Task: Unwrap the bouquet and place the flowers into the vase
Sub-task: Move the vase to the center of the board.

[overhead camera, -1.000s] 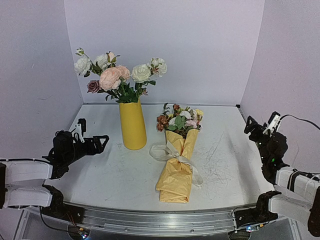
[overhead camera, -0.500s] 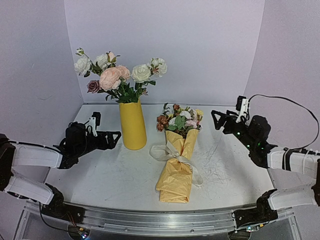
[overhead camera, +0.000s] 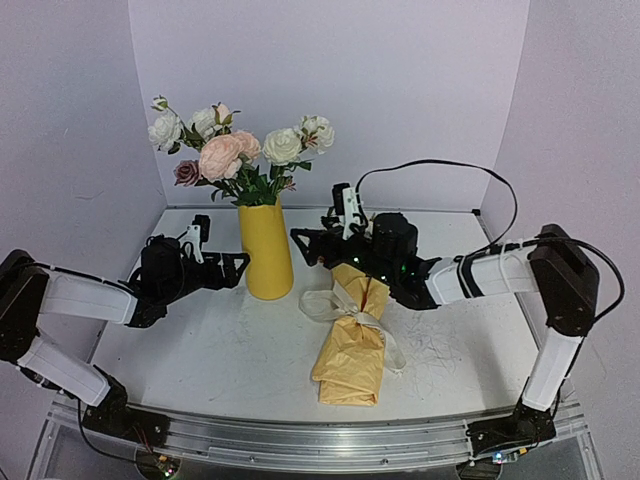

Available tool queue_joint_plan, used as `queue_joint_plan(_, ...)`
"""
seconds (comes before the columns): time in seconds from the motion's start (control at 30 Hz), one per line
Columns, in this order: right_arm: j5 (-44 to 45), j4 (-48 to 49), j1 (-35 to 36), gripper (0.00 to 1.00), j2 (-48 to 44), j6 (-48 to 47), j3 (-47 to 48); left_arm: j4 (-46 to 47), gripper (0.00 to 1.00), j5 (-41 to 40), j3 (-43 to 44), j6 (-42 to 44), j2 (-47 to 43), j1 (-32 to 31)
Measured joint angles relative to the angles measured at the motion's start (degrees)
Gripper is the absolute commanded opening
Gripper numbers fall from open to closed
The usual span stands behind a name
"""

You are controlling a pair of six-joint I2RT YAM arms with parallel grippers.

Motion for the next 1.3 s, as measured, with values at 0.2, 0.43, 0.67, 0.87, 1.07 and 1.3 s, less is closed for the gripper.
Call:
queue_joint_plan(0.2,-1.8,0.1,1.2,0.93,9.2,-1.7,8.4,0.2,0.99,0.6,0.0,0.9,0.6,0.6)
queue_joint_plan(0.43,-3.0,-1.7,2.0,0.91,15.0,-5.5,14.0,0.3,0.99,1.0,0.0,2.4,0.6,0.8)
queue_joint_plan(0.67,-4.1,-3.2,3.1,0.81,17.7,-9.0,17.1,0.3,0.97,1.6,0.0,3.8,0.6,0.8)
queue_joint_plan(0.87,-4.2,-3.2,3.2,0.77,20.0,-10.0,19.9,0.5,0.92,2.1,0.4,3.8,2.4,1.2)
queue_joint_plan(1.07,-3.1,-3.3,3.0,0.76,21.6,-11.2,21.9,0.9,0.90,2.4,1.4,4.0,5.2,2.0)
queue_joint_plan(1.3,-1.7,-3.1,3.0,0.74,24.7,-12.4,25.4,2.3,0.89,2.3,4.5,3.9,9.8,3.1)
